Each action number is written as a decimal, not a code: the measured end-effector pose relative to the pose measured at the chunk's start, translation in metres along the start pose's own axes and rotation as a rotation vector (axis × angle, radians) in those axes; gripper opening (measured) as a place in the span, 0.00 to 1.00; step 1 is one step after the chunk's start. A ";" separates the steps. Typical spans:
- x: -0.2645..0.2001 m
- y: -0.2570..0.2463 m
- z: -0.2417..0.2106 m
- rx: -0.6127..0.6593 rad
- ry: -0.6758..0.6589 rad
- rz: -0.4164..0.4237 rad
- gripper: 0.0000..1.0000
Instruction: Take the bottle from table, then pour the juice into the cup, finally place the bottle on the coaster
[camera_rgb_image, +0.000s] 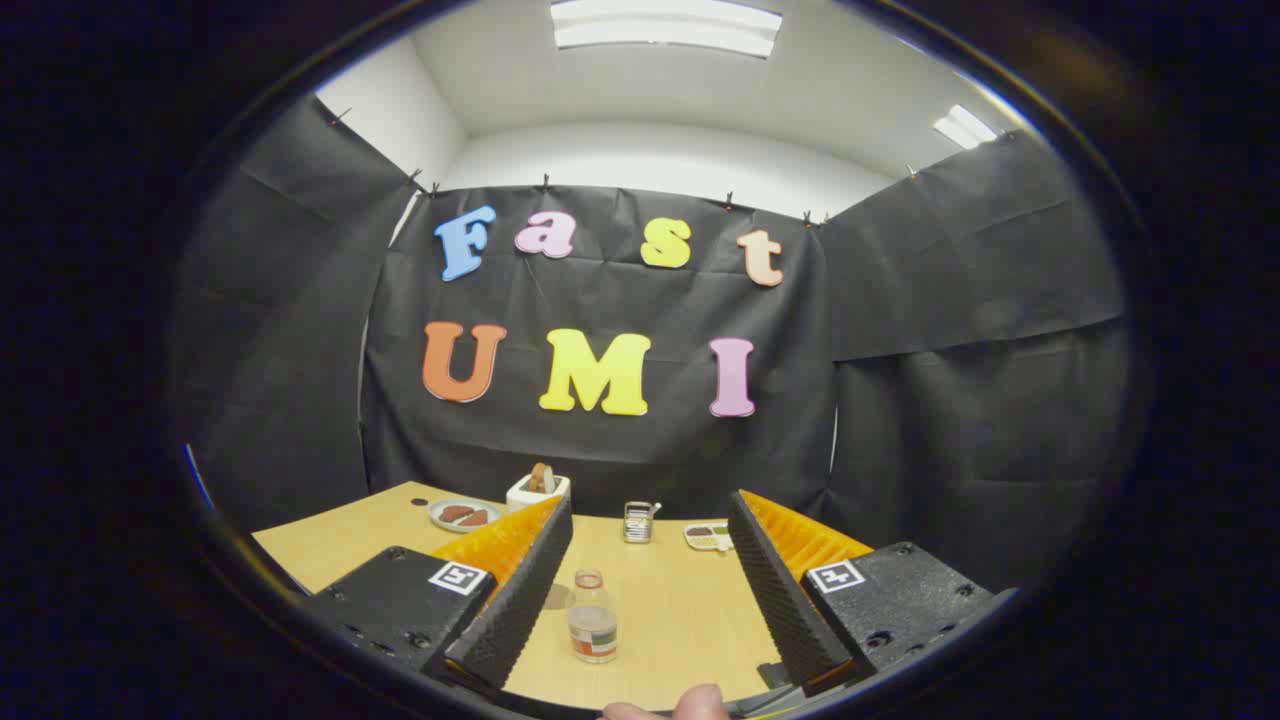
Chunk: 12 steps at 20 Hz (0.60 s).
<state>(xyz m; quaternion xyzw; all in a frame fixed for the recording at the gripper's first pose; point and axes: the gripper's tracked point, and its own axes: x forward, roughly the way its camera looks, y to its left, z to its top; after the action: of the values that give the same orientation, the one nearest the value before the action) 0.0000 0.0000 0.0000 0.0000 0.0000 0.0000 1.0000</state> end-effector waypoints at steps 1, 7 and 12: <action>0.000 0.000 0.002 -0.001 -0.003 -0.003 1.00; -0.001 0.010 0.001 -0.015 -0.005 0.000 1.00; -0.004 0.015 0.005 -0.025 -0.015 0.003 1.00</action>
<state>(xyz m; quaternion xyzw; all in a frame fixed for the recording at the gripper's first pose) -0.0040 0.0148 0.0046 -0.0123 -0.0075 0.0015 0.9999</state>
